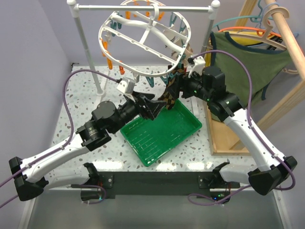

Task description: Remove the socks clipped to the hanger

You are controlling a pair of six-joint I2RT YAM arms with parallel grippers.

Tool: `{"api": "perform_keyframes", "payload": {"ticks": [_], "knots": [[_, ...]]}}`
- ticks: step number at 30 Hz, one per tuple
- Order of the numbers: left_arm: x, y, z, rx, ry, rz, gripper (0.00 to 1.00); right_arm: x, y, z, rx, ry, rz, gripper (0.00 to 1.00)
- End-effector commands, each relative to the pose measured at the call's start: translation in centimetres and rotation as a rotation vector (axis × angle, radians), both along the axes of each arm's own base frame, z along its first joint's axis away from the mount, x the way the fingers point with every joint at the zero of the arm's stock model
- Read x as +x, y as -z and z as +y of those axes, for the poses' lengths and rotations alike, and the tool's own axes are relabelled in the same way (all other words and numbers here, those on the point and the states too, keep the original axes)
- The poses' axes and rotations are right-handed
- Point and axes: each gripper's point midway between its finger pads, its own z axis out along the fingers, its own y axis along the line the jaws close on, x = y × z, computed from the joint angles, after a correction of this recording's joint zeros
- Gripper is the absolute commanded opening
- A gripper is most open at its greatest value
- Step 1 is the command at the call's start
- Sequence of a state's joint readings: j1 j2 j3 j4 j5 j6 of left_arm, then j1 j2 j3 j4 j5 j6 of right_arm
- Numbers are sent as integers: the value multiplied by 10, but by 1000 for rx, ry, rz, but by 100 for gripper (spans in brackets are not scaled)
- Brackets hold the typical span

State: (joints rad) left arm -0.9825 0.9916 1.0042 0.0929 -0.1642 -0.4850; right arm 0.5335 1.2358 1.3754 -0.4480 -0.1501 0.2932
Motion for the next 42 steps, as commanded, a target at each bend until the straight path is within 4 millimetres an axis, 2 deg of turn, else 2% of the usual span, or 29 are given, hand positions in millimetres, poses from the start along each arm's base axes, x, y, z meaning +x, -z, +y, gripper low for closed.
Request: {"api": "perform_keyframes", "payload": {"ticks": [1, 2, 3, 5, 8, 9, 10, 13, 15, 18, 26, 28, 31, 37, 42], "knots": [[9, -26, -1, -18, -4, -47, 75, 14, -21, -8, 37, 0, -59, 69], [7, -27, -2, -24, 12, -54, 71, 14, -24, -6, 45, -16, -81, 69], [6, -28, -2, -32, 20, -62, 69, 13, -15, -4, 31, -40, -81, 70], [3, -34, -3, -52, 38, -79, 66, 13, -18, -1, 41, -61, -117, 73], [1, -36, -4, -58, 48, -77, 65, 18, -9, -3, 17, -81, -134, 79], [0, -33, -5, -60, 56, -73, 64, 23, -4, -4, 1, -86, -135, 82], [-3, -40, -3, -88, 66, -90, 64, 24, -3, -4, -1, -99, -141, 84], [-11, -40, -4, -112, 105, -94, 64, 32, 5, -6, -12, -148, -153, 96], [-14, -34, -6, -104, 123, -86, 64, 36, 6, -10, -10, -178, -169, 96], [-19, -28, -7, -100, 146, -65, 65, 39, 13, -5, -37, -233, -185, 97], [-42, -32, -8, -154, 256, -45, 66, 40, 22, 15, -35, -409, -249, 97], [-45, -33, -7, -156, 265, -46, 66, 48, 31, 11, -41, -403, -233, 97], [-47, -33, -4, -150, 267, -52, 67, 57, 33, 5, -14, -393, -224, 98], [-52, -35, -7, -151, 300, -53, 67, 49, 42, 14, 46, -481, -196, 98], [-55, -38, -10, -154, 325, -53, 67, 46, 46, 22, 104, -524, -200, 90]]}}
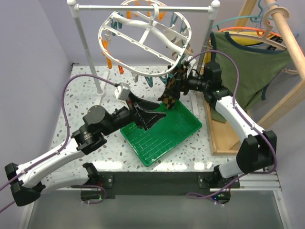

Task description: Remove the socks clipped to the hanger

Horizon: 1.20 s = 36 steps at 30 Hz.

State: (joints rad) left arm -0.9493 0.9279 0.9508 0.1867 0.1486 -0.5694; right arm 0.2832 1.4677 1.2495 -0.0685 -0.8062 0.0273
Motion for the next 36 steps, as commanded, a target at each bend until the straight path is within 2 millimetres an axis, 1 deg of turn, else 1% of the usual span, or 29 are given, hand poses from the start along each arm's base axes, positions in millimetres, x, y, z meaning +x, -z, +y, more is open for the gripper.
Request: {"api": "perform_keyframes", "payload": {"ticks": [1, 2, 3, 5, 9, 10, 11, 12, 13, 14, 16, 17, 18, 19, 20, 21, 22, 23, 24, 25, 26, 29, 30, 31, 32, 33, 34, 35, 36], "knots": [[-7, -20, 0, -54, 36, -19, 67, -3, -9, 14, 81, -87, -46, 88], [-7, -20, -1, -52, 41, -19, 67, -3, -9, 15, 84, -91, -39, 85], [-7, -21, -1, -54, 43, -17, 67, -2, -9, 15, 85, -92, -40, 77], [-8, -21, -1, -52, 43, -15, 67, -4, -9, 17, 102, -99, -28, 72], [-3, -18, 1, -44, 16, -3, 67, -9, -16, 16, 132, -89, -28, 49], [-1, -16, 2, -38, 5, 3, 68, -10, -19, 16, 140, -87, -34, 34], [3, -14, 2, -32, -18, 3, 68, -11, -20, 16, 154, -75, -10, 27], [5, -14, 3, -28, -27, 2, 69, -14, -22, 16, 162, -71, -5, 18], [8, -12, 3, -16, -41, 4, 70, -16, -23, 15, 165, -64, 14, 5], [11, -15, 4, -11, -61, -10, 70, -17, -23, 15, 173, -45, 40, 0], [17, -8, 4, 23, -87, -3, 73, -27, -30, 16, 190, -44, 63, 0], [22, -5, 6, 35, -117, -5, 74, -35, -31, 22, 194, -56, 82, 0], [25, 0, 5, 52, -128, 0, 75, -37, -33, 24, 188, -34, 83, 0], [27, 3, 6, 64, -136, 1, 79, -46, -33, 25, 174, -21, 102, 0], [29, 10, 7, 82, -150, 4, 82, -56, -38, 34, 163, -39, 99, 0], [31, 17, 7, 98, -158, 10, 88, -57, -40, 36, 153, -10, 108, 0], [31, 21, 8, 107, -160, 16, 92, -66, -37, 36, 133, 1, 154, 0], [35, 34, 10, 129, -189, 34, 94, -73, -43, 41, 142, -2, 181, 0], [36, 40, 13, 141, -198, 42, 98, -76, -44, 42, 148, 10, 207, 0], [36, 45, 15, 150, -205, 51, 99, -77, -43, 40, 151, 36, 236, 0], [38, 56, 17, 168, -219, 72, 100, -83, -48, 39, 180, 52, 268, 0], [36, 73, 24, 202, -234, 104, 100, -91, -59, 36, 230, 71, 296, 0], [33, 74, 27, 201, -230, 103, 100, -94, -62, 36, 237, 70, 300, 0], [30, 76, 28, 200, -222, 105, 100, -96, -63, 34, 238, 77, 317, 0], [29, 90, 28, 217, -218, 119, 100, -100, -68, 34, 251, 74, 329, 0], [27, 89, 30, 205, -217, 111, 100, -102, -71, 34, 258, 71, 339, 0], [27, 96, 31, 210, -217, 117, 100, -104, -72, 35, 266, 67, 351, 0], [27, 107, 31, 227, -221, 130, 100, -108, -75, 37, 282, 56, 376, 0], [29, 112, 29, 231, -224, 135, 100, -112, -78, 39, 291, 43, 379, 0]]}}
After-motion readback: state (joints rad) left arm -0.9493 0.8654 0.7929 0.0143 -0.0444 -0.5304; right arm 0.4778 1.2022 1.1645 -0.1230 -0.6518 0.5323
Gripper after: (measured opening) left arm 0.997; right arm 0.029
